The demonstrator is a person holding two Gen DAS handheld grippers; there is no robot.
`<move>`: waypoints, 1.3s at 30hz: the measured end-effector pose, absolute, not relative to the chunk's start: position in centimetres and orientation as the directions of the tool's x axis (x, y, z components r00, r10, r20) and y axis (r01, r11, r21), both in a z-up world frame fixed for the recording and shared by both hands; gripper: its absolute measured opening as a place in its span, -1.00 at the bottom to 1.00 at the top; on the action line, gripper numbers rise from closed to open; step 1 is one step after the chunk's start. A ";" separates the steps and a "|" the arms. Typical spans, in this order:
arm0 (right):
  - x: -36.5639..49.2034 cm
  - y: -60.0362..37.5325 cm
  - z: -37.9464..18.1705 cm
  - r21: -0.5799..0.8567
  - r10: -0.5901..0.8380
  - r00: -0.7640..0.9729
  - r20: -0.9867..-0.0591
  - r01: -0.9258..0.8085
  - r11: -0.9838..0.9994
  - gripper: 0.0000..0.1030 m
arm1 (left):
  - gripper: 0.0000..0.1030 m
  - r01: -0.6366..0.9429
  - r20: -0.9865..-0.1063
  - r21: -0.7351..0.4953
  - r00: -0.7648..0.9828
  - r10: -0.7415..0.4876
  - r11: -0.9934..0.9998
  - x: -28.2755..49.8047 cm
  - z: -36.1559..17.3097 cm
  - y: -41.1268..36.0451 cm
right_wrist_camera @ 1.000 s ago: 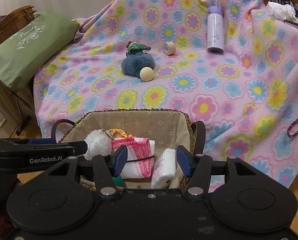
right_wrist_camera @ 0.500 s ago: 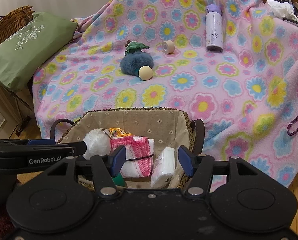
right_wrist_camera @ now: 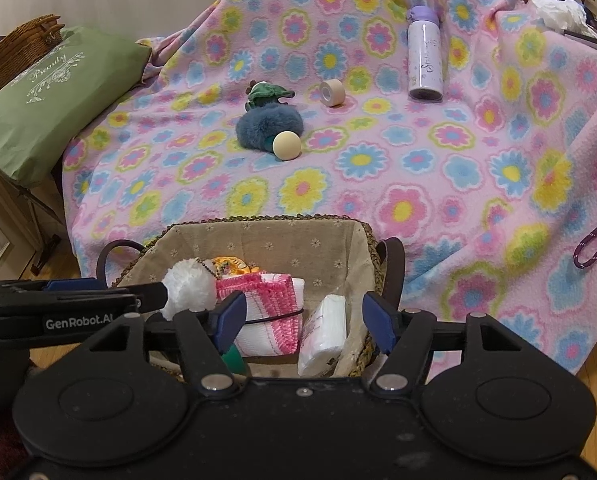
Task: Organize soft objects
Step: 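Lift both open tools away from the basket toward the blanket, then close the left tool on the blue fluffy plush while the right tool moves toward the beige tape roll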
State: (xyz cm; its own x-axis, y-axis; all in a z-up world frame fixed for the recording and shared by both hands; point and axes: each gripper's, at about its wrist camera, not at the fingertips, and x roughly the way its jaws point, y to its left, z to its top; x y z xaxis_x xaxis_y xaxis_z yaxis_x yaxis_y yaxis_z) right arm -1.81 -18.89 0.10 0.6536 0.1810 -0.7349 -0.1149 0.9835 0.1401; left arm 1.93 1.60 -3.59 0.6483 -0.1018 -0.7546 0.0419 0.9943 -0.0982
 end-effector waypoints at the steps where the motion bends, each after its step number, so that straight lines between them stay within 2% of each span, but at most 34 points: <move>1: -1.7 -18.9 0.2 0.140 0.178 0.655 -0.734 -0.111 0.984 0.30 | 0.45 0.041 -0.752 -0.098 0.651 -0.101 0.994 2.0 -3.4 1.6; 8: 0.1 -19.4 1.0 0.114 0.150 0.672 -0.725 -0.097 0.989 0.49 | 0.47 0.048 -0.728 -0.066 0.681 -0.081 0.997 3.8 -2.0 2.1; 12: 1.9 -19.8 2.0 0.104 0.138 0.695 -0.705 -0.091 0.990 0.62 | 0.65 0.043 -0.706 -0.026 0.707 -0.049 0.999 5.9 -1.0 2.4; 20: 6.4 -20.2 2.9 0.063 0.107 0.723 -0.683 -0.087 0.994 0.86 | 0.73 0.050 -0.680 0.032 0.733 -0.015 0.998 11.0 -0.6 2.6; 28: 11.7 -20.1 1.0 0.027 0.078 0.685 -0.724 -0.085 0.996 0.87 | 0.75 0.082 -0.678 0.071 0.735 -0.012 0.994 16.6 -2.3 2.2; 39: 17.3 -19.8 -1.7 0.043 0.083 0.648 -0.757 -0.077 0.996 0.87 | 0.76 0.157 -0.660 0.016 0.744 -0.108 0.987 23.4 -4.3 0.4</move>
State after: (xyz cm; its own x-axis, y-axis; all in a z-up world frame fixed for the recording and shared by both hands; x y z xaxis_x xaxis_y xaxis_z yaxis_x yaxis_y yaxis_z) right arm 17.35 -19.83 -1.74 0.6481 0.0825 -0.7571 -0.0766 0.9961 0.0430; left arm 23.38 0.42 -4.25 0.7438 -0.1076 -0.6596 0.1569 0.9875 0.0158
